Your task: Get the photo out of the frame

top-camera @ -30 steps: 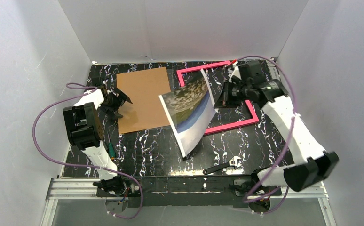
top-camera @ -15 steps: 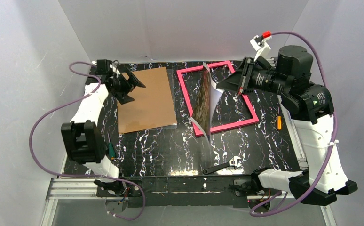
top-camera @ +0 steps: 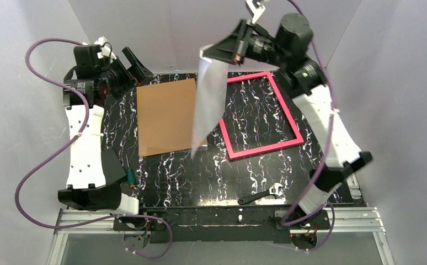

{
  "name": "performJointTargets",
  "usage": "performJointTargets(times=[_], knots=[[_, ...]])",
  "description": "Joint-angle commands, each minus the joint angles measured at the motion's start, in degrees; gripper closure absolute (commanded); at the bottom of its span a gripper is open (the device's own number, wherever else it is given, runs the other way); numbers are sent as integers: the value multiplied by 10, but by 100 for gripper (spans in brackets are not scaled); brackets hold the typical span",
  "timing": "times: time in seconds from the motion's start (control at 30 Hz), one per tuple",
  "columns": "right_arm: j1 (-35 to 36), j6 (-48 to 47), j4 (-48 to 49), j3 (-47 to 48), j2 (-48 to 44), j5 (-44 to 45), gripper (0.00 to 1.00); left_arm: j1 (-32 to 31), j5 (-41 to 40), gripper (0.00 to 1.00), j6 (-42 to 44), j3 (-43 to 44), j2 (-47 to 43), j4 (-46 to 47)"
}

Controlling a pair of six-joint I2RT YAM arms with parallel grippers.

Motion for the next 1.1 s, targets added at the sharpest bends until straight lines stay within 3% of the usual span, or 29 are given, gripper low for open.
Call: performJointTargets(times=[0.0, 0.1, 0.23, 0.43, 0.53, 0.73, 1.07], knots=[[8, 123, 174, 127, 71, -7, 99, 26, -51, 2, 48, 73, 10, -85], [-1, 143, 212, 118, 77, 6, 99, 30, -47, 2, 51, 85, 12, -89], [-22, 139, 257, -1, 25, 17, 99, 30, -29, 2, 47, 66, 14, -86], [-31, 81, 353, -392, -90, 126, 99, 29, 20, 2, 20, -2, 4, -58], [-22, 55, 396, -520, -91, 194, 99, 29, 53, 3, 1, -68, -4, -31], [-13, 48, 475, -655, -26, 292, 99, 29, 87, 4, -28, -163, -19, 15], [-8, 14, 374, -713, 5, 435, 99, -7, 97, 5, -43, -219, -7, 50]])
